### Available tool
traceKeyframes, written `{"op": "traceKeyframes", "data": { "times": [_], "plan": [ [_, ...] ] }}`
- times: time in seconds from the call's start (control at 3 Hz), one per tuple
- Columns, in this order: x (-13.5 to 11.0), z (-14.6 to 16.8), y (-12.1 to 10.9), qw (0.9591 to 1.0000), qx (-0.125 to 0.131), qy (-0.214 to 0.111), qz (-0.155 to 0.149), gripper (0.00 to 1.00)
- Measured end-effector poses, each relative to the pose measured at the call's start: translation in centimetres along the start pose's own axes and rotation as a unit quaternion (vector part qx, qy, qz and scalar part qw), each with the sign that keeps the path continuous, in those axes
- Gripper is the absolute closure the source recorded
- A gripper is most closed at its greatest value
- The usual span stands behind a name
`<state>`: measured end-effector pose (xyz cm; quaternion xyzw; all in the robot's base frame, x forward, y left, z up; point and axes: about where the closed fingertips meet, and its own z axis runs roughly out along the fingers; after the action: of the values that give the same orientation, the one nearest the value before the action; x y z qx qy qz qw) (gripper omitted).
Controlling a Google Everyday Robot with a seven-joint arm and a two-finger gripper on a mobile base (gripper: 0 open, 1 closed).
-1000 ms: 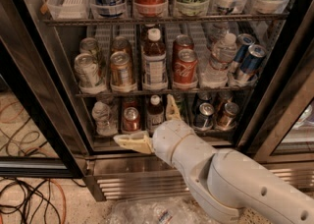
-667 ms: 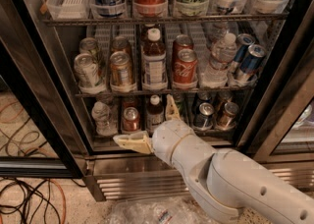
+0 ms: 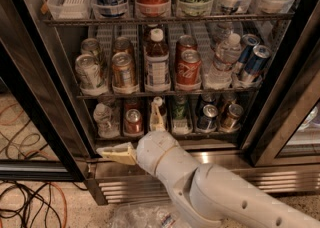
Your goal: Pick 7up can from middle shelf of fridge
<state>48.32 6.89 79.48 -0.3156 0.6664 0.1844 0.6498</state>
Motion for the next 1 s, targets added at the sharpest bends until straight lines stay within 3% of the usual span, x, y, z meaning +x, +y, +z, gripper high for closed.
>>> {"op": "traceKeyframes", "data": {
  "times": [0.67, 1.0],
  "plan": [
    [-3.6, 1.3, 3.3, 0.9972, 0.032, -0.063, 0.023, 0.0],
    [-5.2, 2.1, 4.5, 0.996, 0.027, -0.077, 0.037, 0.0]
  ]
}}
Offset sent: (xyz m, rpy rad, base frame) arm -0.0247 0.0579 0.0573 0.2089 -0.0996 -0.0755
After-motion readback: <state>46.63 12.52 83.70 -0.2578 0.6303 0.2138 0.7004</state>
